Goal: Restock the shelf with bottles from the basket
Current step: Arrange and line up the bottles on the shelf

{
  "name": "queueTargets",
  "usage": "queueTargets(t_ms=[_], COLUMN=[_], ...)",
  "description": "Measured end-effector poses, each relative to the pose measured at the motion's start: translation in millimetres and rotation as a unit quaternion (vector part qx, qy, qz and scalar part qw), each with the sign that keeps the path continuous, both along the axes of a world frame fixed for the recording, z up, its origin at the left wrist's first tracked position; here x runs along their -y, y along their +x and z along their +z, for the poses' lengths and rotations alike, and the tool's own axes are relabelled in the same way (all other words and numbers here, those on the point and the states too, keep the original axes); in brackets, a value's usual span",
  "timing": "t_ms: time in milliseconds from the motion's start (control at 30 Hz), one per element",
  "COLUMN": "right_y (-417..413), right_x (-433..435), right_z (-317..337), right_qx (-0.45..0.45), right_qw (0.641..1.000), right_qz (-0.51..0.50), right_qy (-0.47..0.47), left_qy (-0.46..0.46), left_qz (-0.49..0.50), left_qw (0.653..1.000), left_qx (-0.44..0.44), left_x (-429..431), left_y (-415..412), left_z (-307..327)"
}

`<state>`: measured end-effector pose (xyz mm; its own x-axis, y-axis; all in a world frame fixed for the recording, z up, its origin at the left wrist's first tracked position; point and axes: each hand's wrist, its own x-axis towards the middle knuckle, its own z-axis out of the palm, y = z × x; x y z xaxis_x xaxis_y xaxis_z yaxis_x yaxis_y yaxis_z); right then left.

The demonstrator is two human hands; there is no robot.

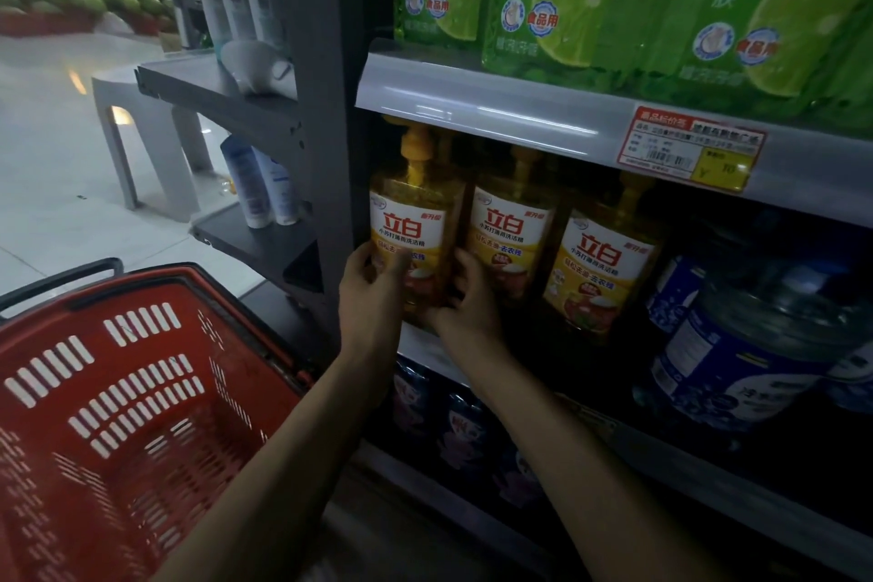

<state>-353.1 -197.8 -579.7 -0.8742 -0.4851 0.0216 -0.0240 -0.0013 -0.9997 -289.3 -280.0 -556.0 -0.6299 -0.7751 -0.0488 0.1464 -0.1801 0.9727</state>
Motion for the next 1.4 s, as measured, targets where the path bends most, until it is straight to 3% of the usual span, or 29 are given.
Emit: queueTargets(t_ms=[467,967,1167,1400], right_y=[2.7,8.4,13.2,14.3], right_x=[4.9,5.2,-16.1,-49.2], right_z=[1.1,6.9,10.8,18.6], right_qx=[-0.001,0.058,-0.085,-0.125], right_qw=[1.000,0.998,0.987,0.972], right_qz=[-0.005,-0.033,-0.051,-0.109], right_qy=[0.014,-0.006,0.125,0.166], left_qy=[-0.038,-0.070,-0.156,-0.291], left_qz=[-0.030,-0.060,-0.118,-0.167], left_qw=[0.999,0.996,0.978,0.934], left_qx=[0.005,0.006,0.072,0.124], left_x=[-7.4,0.9,6.1,-12.9], left_y=[-5.1,-3.0,17.2,35.3], left_z=[-3.4,-14.8,-14.8,-16.1])
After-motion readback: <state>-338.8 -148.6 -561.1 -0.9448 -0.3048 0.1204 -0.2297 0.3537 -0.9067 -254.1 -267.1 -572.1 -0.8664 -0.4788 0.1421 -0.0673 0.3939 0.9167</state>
